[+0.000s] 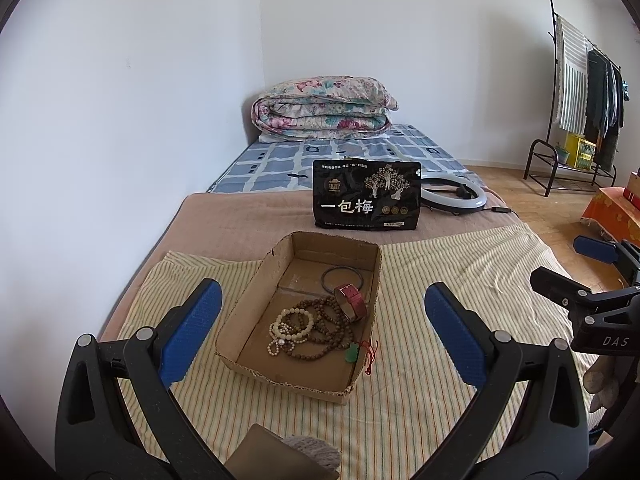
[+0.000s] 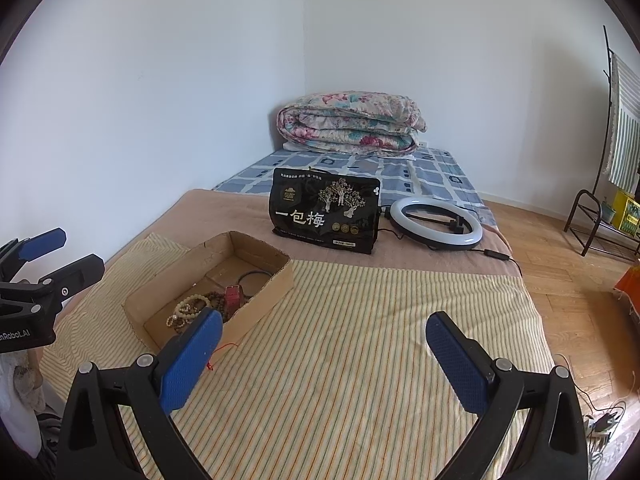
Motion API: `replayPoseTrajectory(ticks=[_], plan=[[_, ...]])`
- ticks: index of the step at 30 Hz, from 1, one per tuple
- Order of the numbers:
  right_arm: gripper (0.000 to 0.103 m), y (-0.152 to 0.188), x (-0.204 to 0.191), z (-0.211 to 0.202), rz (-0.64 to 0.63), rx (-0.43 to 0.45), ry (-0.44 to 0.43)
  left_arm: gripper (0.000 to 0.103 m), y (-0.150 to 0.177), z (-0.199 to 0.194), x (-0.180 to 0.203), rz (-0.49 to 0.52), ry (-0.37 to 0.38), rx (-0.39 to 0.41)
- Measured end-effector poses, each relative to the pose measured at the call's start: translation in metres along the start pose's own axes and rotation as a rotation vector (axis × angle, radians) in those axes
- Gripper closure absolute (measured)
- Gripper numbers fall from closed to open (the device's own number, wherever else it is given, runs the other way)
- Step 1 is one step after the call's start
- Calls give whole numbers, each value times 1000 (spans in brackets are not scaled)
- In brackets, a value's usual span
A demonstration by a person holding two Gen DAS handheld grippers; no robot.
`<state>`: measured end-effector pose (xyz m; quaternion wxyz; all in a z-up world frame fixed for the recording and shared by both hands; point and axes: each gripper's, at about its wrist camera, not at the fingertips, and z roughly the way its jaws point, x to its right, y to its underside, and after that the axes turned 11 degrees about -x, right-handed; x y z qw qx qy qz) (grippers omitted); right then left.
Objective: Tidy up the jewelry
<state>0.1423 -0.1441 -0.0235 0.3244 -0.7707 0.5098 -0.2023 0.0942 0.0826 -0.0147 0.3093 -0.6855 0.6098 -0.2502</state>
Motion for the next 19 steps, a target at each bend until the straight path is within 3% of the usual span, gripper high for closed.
replayPoseTrajectory(ticks=[19], plan=[[0,1,-3,1,-5,-6,-3,0,0,-6,2,9,-35,26]])
